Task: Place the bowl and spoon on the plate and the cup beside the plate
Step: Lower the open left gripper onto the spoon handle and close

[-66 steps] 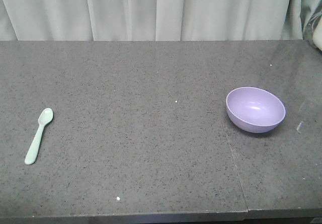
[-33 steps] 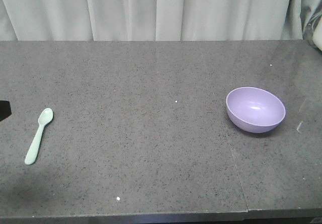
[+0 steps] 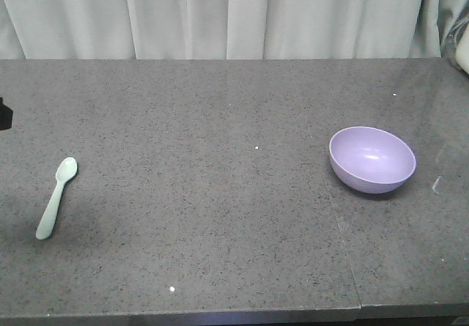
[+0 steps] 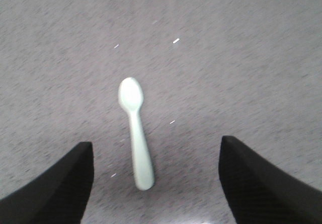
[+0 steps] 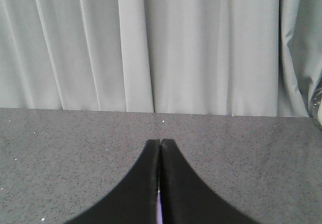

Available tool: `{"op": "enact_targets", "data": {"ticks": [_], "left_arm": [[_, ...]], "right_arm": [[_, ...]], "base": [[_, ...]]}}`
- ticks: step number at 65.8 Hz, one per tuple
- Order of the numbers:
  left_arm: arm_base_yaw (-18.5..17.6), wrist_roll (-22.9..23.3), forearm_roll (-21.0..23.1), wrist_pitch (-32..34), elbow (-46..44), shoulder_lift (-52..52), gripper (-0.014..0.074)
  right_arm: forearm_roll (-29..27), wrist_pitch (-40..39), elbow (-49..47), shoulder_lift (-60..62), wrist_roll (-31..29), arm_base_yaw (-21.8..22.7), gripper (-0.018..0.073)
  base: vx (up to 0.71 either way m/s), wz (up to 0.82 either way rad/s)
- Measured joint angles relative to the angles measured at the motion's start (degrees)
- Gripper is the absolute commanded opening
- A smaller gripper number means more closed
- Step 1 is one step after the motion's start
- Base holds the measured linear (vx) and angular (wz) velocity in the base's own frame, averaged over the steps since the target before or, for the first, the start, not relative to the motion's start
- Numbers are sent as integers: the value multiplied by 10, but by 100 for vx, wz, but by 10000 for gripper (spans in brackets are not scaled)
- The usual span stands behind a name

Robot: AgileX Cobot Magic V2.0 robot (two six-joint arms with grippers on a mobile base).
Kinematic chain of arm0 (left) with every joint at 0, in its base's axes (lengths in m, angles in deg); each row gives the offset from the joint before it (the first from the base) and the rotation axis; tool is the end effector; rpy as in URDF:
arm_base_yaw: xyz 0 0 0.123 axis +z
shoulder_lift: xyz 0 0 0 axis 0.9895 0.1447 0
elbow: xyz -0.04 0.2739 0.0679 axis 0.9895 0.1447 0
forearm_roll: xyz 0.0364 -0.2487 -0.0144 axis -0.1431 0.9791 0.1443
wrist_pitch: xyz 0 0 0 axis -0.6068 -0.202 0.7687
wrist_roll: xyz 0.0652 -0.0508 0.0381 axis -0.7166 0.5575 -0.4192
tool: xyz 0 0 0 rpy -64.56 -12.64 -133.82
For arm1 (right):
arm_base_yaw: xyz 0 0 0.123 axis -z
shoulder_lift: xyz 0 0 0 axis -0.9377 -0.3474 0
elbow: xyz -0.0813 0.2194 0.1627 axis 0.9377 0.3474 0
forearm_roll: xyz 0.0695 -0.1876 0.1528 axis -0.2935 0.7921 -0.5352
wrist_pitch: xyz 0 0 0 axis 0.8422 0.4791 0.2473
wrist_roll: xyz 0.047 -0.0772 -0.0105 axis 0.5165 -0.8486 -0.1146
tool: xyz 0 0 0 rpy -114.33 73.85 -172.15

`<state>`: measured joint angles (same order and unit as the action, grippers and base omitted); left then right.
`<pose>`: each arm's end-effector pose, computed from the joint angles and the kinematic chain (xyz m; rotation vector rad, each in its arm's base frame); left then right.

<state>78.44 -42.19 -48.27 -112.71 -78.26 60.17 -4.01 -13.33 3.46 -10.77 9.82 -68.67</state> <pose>0.2238 -0.0163 0.3927 -0.0253 2.4264 -0.1166 0.1213 0.0127 0.4140 -0.1143 1.6941 0.1199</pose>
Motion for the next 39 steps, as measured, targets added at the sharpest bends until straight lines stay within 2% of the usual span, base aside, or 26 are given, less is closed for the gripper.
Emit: {"op": "enact_targets", "data": {"ticks": [7, 22, 39], "left_arm": [[0, 8, -18, -20, -5, 31, 492], [0, 18, -20, -24, -7, 98, 492], [0, 20, -20, 7, -7, 166, 492]], "right_arm": [[0, 0, 0, 0, 0, 0, -6], [0, 0, 0, 0, 0, 0, -6], [0, 0, 0, 0, 0, 0, -6]], "base": [[0, 0], [0, 0], [0, 0]]}}
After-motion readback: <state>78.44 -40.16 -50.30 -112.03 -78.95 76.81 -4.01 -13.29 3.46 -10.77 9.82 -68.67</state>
